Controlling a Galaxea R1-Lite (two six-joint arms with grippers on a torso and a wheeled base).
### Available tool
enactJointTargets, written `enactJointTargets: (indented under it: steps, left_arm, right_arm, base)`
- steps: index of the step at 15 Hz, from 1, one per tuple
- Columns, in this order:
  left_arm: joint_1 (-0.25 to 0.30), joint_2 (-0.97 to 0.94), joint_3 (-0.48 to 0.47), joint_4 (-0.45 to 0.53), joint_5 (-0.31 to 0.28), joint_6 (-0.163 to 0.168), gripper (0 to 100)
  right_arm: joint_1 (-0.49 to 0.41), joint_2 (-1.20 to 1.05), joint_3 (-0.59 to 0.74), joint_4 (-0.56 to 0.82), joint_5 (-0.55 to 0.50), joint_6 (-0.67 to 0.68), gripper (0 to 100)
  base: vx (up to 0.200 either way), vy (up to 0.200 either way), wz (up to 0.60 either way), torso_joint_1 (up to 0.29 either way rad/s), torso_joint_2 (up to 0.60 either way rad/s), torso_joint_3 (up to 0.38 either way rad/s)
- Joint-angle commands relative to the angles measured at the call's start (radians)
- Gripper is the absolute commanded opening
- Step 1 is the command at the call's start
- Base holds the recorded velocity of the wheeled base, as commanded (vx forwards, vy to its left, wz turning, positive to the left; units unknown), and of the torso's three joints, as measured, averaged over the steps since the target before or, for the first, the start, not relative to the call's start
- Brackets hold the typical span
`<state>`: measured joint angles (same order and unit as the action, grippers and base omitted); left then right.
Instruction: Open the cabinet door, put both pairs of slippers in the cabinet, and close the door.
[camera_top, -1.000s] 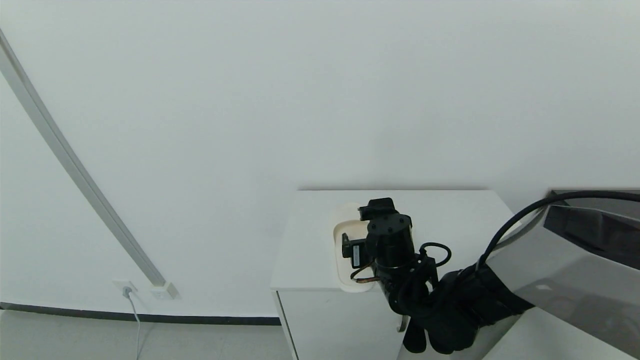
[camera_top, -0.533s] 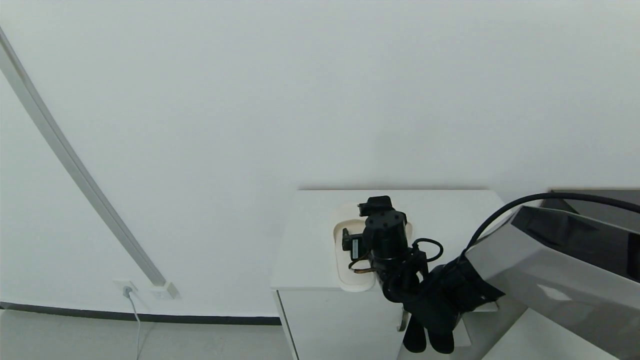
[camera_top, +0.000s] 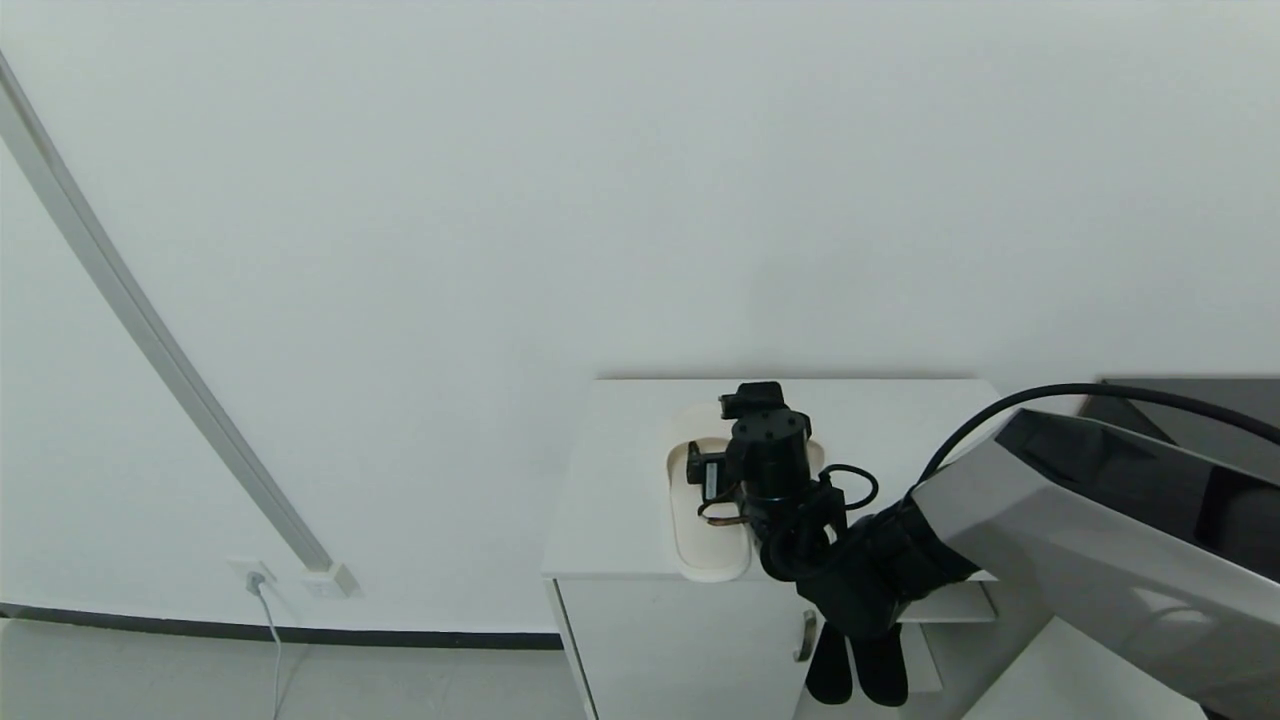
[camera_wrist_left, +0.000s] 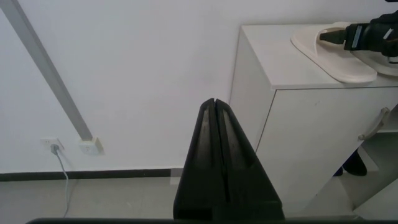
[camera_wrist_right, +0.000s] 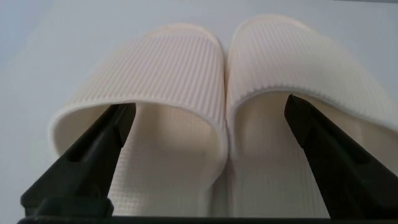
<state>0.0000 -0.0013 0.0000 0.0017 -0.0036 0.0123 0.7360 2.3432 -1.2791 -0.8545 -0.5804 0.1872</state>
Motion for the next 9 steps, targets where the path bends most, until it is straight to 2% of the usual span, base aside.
enactJointTargets:
  steps: [1, 8, 9]
  left_arm:
    - [0.0, 0.001, 0.0, 0.0, 0.001, 0.0, 0]
    - [0.0, 0.001, 0.0, 0.0, 0.001, 0.0, 0]
    - [0.0, 0.001, 0.0, 0.0, 0.001, 0.0, 0]
  right_arm:
    - [-0.007, 0.01, -0.005, -0.001, -0.001, 0.0, 100]
    - [-0.02, 0.05, -0.072, 0.003, -0.001, -0.005, 100]
    - [-0.02, 0.053, -0.072, 0.003, -0.001, -0.006, 0]
  base:
    - [0.0, 0.0, 0.0, 0.0, 0.0, 0.0]
    - [0.0, 0.0, 0.0, 0.0, 0.0, 0.0]
    - [0.0, 0.0, 0.0, 0.0, 0.0, 0.0]
